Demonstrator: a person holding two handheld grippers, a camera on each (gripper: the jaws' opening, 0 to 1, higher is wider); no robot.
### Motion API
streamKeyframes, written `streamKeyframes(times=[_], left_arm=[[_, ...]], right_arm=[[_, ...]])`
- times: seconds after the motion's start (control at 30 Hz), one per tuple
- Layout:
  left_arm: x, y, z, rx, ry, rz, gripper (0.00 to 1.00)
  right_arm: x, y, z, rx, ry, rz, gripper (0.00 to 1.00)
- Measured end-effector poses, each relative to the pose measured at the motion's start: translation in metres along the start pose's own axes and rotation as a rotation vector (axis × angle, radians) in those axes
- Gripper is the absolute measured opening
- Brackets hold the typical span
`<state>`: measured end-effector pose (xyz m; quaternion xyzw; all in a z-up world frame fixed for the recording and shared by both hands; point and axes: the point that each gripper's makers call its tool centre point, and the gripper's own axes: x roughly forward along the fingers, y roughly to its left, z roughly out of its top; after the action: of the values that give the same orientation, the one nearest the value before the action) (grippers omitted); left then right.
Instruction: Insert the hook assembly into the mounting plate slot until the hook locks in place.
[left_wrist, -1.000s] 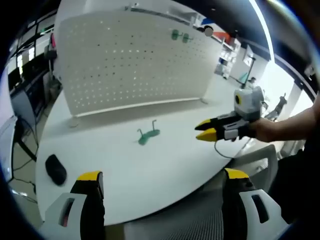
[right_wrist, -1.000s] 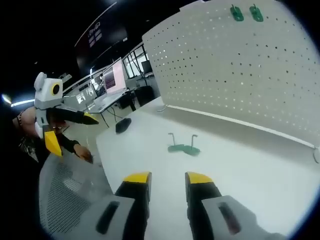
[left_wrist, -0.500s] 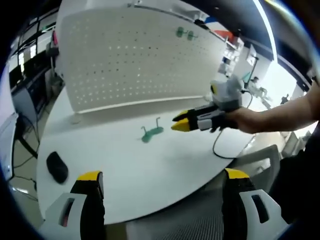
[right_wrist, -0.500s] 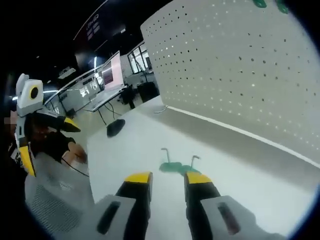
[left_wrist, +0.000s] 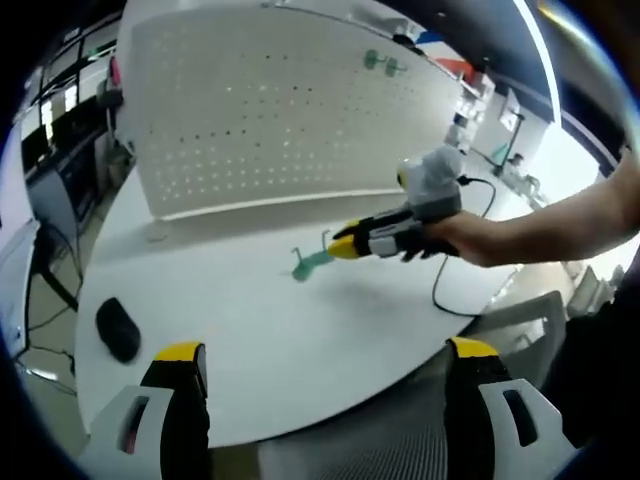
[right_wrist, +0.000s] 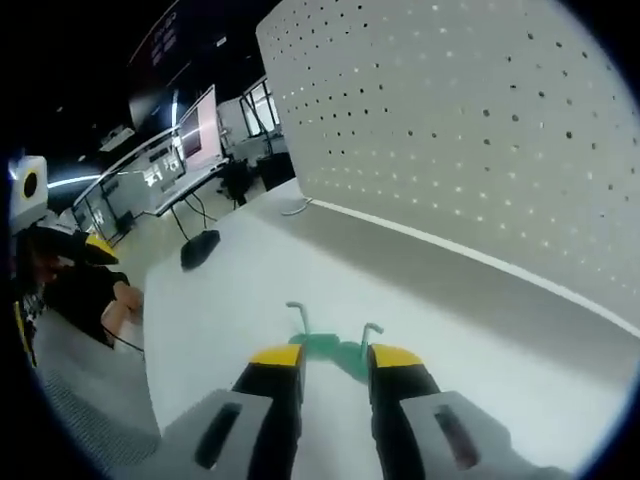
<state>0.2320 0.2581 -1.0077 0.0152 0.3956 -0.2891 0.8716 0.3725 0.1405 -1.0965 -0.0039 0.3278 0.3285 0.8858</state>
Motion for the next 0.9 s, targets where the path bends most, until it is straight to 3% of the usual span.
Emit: streamKeyframes(times=[0.63, 0.9], left_arm=[[0.001, 0.009, -0.005, -0.019, 0.02, 0.008, 1.0], [-0.001, 0.011, -0.008, -0.031, 0.027, 0.016, 1.0]], right_arm=[[0.038, -0.01, 0.019, 0.095, 0.015, -0.013, 0.14], [0.043, -0.01, 0.02, 0.03, 0.041, -0.033, 0.03]])
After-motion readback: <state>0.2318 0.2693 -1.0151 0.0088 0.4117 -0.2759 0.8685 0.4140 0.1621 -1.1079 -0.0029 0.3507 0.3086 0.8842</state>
